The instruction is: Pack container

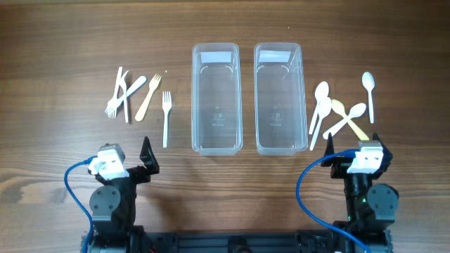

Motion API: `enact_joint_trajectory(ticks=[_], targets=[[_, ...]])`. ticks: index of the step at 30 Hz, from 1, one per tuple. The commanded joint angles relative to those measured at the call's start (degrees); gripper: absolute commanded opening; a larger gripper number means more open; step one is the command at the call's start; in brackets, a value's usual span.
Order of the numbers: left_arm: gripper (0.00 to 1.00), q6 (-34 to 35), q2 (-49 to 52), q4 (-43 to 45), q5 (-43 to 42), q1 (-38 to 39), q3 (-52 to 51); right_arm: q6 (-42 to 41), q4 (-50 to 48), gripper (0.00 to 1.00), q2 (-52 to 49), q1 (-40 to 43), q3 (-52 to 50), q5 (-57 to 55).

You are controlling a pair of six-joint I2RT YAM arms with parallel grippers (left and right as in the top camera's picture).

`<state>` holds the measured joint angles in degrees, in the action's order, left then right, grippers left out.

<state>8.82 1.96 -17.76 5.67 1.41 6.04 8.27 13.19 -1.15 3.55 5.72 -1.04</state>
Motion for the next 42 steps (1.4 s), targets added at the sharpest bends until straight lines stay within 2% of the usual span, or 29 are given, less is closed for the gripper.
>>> enact_joint_trajectory(ticks=[1, 28, 32, 36, 42], targets=[[1.0, -0.7, -0.4, 0.2, -0.9, -0.4, -0.5, 0.7, -0.4, 1.0, 0.9, 0.2, -0.4, 0.9], [1.0, -0.7, -0.4, 0.2, -0.9, -0.4, -0.5, 0.6, -0.6, 1.0, 0.9, 0.2, -0.4, 1.0], [1.0, -0.7, -0.4, 0.2, -0.9, -0.4, -0.5, 0.4, -0.3, 1.0, 0.9, 0.2, -0.4, 5.5], [1.0, -0.7, -0.4, 0.2, -0.9, -0.4, -0.5, -6.5, -0.4, 1.0, 0.9, 0.2, -0.4, 15.9], [1.0, -0.7, -0.4, 0.6, -2.3, -0.4, -0.5, -21.0, -0.5, 1.0, 0.7, 0.2, -0.4, 18.2]])
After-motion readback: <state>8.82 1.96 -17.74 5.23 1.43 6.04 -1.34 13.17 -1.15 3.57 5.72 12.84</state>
